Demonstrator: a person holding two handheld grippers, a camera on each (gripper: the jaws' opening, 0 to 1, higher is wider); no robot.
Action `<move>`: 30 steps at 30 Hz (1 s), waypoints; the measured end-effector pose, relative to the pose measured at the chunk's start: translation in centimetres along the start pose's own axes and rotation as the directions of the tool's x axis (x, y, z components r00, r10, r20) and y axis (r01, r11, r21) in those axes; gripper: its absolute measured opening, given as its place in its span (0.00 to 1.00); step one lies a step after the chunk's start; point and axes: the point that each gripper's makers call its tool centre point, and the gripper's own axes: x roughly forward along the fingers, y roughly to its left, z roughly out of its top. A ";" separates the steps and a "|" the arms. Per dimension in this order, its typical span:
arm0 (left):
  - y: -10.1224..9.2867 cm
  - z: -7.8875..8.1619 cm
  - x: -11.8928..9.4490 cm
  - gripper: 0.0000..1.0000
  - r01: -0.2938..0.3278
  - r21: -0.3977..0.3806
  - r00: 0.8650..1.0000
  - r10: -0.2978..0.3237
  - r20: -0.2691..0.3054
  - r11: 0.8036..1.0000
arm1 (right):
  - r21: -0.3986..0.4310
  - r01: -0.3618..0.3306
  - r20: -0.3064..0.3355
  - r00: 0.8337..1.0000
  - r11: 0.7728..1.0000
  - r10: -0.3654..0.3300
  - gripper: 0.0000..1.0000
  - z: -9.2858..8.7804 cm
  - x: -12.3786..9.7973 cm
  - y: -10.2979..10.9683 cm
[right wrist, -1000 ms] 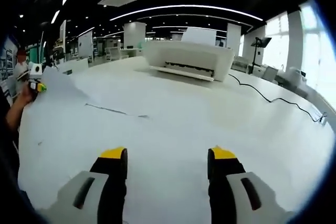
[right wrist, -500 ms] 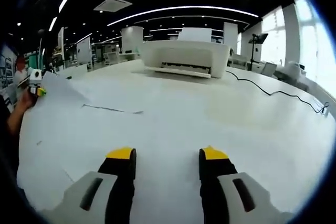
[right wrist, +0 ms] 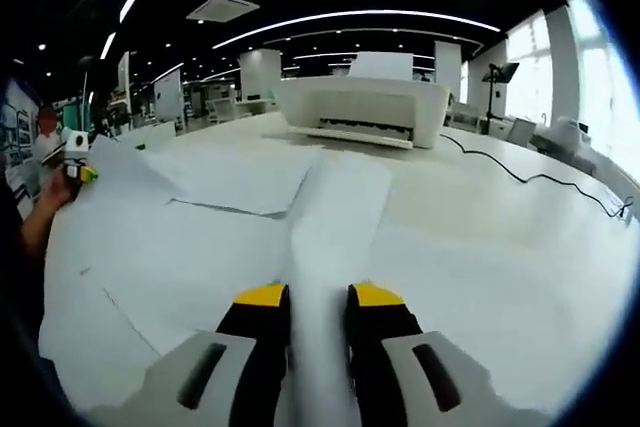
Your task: Organize the stack of printing papers by aligning and flattening the scattered papers on the table
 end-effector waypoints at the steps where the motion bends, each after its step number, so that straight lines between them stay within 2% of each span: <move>1: 0.0 0.0 0.0 0.07 0.000 0.000 1.000 0.000 0.000 1.000 | 0.002 0.000 0.003 1.000 1.000 0.000 0.16 0.1 -0.1 0.1; 4: 0.1 0.0 0.0 0.07 0.000 0.001 1.000 0.000 0.000 1.000 | 0.001 0.005 0.021 1.000 1.000 -0.005 0.16 0.5 -0.7 0.1; 10: 0.2 0.1 0.0 0.07 -0.001 0.000 1.000 0.001 0.000 1.000 | -0.022 0.055 0.104 0.993 0.998 -0.052 0.15 2.7 -2.9 -0.6; 18: 0.3 0.1 -0.1 0.07 -0.004 -0.001 1.000 0.004 -0.001 1.000 | -0.062 0.132 0.182 0.976 0.989 -0.118 0.15 5.1 -5.8 -1.7; 24: 0.3 0.0 0.0 0.07 -0.006 0.001 1.000 0.006 -0.001 1.000 | -0.068 0.158 0.213 0.967 0.985 -0.141 0.15 5.9 -6.8 -2.4; 30: 0.2 0.0 0.0 0.07 -0.007 0.002 1.000 0.007 -0.002 1.000 | -0.053 0.209 0.259 0.947 0.976 -0.189 0.15 6.9 -8.2 -3.9</move>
